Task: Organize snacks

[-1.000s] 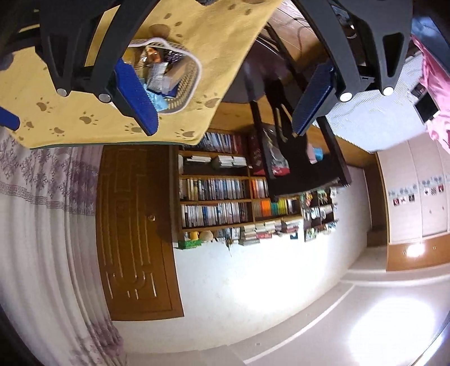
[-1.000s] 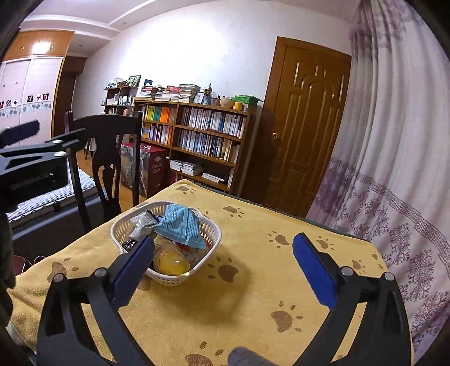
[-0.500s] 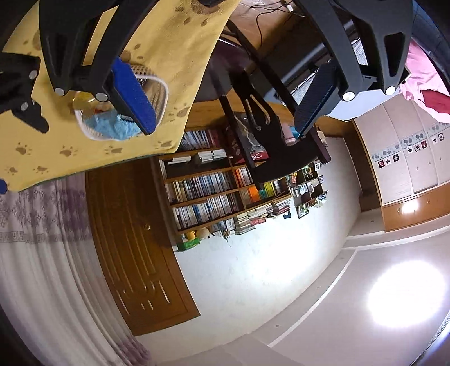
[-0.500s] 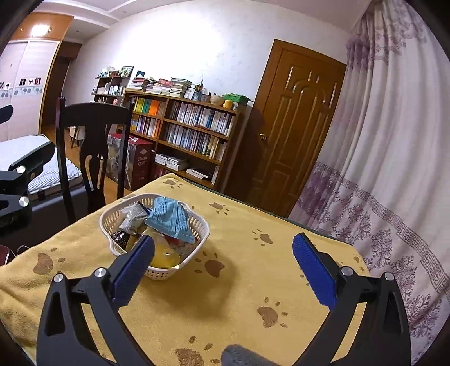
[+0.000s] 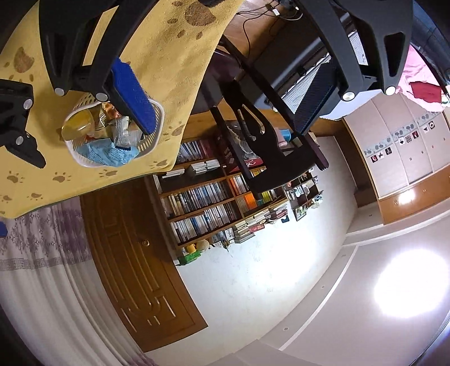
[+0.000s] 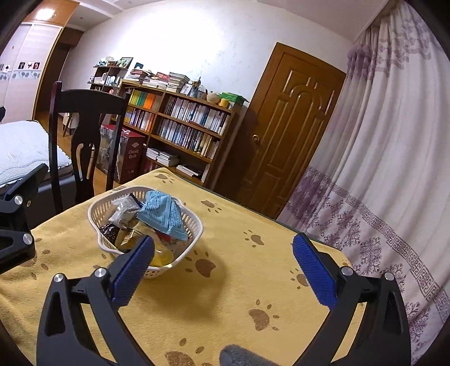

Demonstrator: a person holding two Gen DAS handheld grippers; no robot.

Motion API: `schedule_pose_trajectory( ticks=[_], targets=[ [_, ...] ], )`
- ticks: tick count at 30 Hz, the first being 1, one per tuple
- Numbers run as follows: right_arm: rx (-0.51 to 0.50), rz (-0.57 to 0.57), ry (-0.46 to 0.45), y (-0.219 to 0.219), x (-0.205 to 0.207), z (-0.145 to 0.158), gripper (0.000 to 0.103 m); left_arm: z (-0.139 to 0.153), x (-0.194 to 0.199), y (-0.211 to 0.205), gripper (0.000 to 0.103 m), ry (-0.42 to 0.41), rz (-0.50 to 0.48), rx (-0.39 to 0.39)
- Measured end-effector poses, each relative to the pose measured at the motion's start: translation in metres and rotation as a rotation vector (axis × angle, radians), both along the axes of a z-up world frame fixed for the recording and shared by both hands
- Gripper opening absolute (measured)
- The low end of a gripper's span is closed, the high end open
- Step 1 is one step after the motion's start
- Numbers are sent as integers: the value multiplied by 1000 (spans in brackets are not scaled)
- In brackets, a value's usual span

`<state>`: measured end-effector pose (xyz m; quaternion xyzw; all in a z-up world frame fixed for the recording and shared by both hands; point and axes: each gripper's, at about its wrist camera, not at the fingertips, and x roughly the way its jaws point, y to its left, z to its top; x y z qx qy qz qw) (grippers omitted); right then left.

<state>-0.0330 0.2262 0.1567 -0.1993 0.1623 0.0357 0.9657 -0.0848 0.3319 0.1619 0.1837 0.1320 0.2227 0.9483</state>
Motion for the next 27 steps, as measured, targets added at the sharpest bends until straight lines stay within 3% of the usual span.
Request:
schedule_pose_trajectory(
  ticks=[27],
  targets=[
    [-28,16,39,9,8,-9,98,-13,12,-3,100,27,3,-15]
  ],
)
